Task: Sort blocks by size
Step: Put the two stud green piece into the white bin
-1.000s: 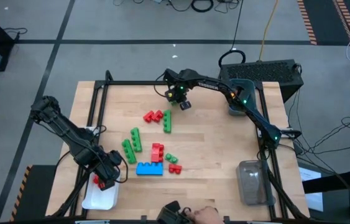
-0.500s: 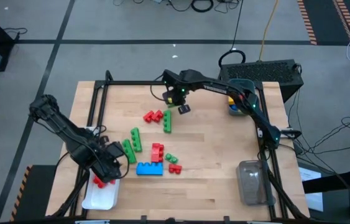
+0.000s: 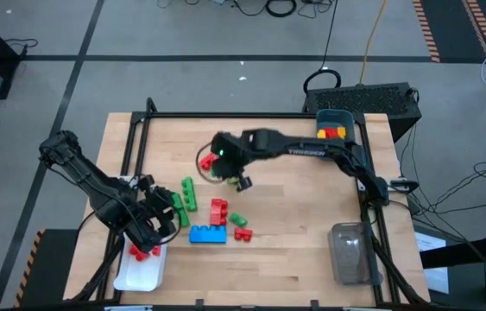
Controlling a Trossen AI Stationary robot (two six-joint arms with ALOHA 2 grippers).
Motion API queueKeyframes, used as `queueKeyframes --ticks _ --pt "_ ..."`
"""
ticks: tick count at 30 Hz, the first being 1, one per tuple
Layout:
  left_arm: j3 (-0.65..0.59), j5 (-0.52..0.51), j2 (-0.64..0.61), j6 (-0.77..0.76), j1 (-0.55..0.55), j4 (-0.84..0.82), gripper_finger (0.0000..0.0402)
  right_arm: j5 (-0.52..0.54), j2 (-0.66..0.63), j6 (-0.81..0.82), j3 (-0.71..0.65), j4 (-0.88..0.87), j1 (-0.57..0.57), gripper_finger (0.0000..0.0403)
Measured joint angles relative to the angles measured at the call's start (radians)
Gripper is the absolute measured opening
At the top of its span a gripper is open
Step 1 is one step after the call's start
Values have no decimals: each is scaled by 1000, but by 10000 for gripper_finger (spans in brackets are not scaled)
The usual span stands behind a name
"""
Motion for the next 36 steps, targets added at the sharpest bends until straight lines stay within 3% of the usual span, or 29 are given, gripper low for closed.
queueKeyframes --ticks 7,15,20,24,36 --pt "-54 -69 0 -25 3 37 207 196 0 95 0 90 121 48" --pt "-140 -117 0 -3 37 108 300 297 16 184 -4 152 198 49" --pt "-164 -168 0 107 43 157 332 440 38 209 -44 203 238 49" --pt "-179 -217 -1 212 45 233 334 468 44 209 -91 259 262 49" --pt "-232 -231 0 505 84 461 334 503 43 216 -158 405 312 50"
